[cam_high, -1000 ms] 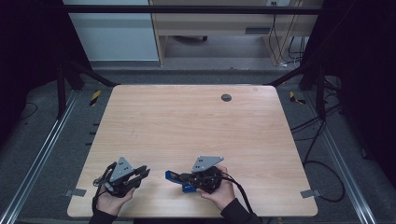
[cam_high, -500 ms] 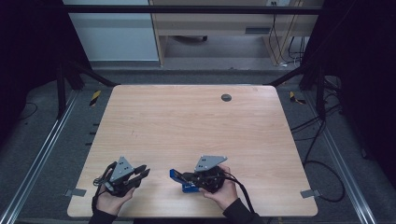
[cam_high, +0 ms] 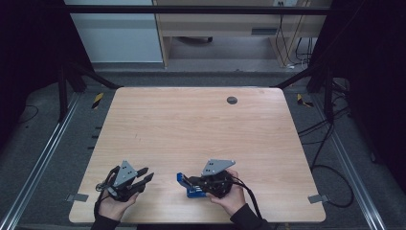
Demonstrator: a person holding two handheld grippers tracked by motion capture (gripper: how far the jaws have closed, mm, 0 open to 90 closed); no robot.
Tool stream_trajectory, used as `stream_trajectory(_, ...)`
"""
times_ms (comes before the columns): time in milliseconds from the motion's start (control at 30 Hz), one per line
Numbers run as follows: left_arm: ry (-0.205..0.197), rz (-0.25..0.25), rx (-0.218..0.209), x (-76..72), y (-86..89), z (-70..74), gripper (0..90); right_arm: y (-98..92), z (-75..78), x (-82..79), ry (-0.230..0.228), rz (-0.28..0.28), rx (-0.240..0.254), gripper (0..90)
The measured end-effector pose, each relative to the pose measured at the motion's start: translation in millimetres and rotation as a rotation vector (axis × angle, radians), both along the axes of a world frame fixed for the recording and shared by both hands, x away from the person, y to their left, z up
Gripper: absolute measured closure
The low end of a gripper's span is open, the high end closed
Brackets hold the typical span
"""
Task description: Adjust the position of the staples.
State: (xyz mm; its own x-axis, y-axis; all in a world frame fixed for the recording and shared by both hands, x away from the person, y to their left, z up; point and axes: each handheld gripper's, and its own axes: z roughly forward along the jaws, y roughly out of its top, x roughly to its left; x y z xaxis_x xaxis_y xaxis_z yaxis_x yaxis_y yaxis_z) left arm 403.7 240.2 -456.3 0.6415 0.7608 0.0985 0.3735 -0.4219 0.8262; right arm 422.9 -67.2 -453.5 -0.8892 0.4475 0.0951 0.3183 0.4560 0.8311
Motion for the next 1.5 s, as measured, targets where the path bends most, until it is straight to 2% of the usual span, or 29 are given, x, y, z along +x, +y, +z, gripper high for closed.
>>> stream_trajectory(133, -0.008, -0.003, 0.012, 0.1, 0.5, 0.0, 68.1, -2.4, 0.5, -0.1, 0.001, -0.005, 0.002, 90.0)
stream_trajectory(333, -0.015, 0.005, -0.004, 0.4, 1.8, -0.2, 66.0, -7.9, 0.8, -0.1, -0.002, -0.011, 0.006, 90.0)
stream_trajectory(567, 0.010, -0.009, -0.006, 1.3, 0.1, -1.5, 65.5, -15.4, 0.0, 0.2, 0.002, -0.026, 0.011, 90.0)
stream_trajectory(1200, 0.008, 0.000, -0.003, 0.8, 1.7, -1.2, 65.0, -19.7, -2.1, -0.5, 0.006, -0.026, 0.010, 90.0)
stream_trajectory(1333, 0.017, 0.012, -0.013, 0.8, 2.7, -1.6, 63.2, -20.2, -2.3, -0.5, 0.006, -0.029, 0.012, 90.0)
stream_trajectory(1500, 0.025, 0.032, -0.051, -0.1, 6.4, -1.2, 62.6, -24.9, -0.3, -0.5, -0.002, -0.044, 0.021, 90.0)
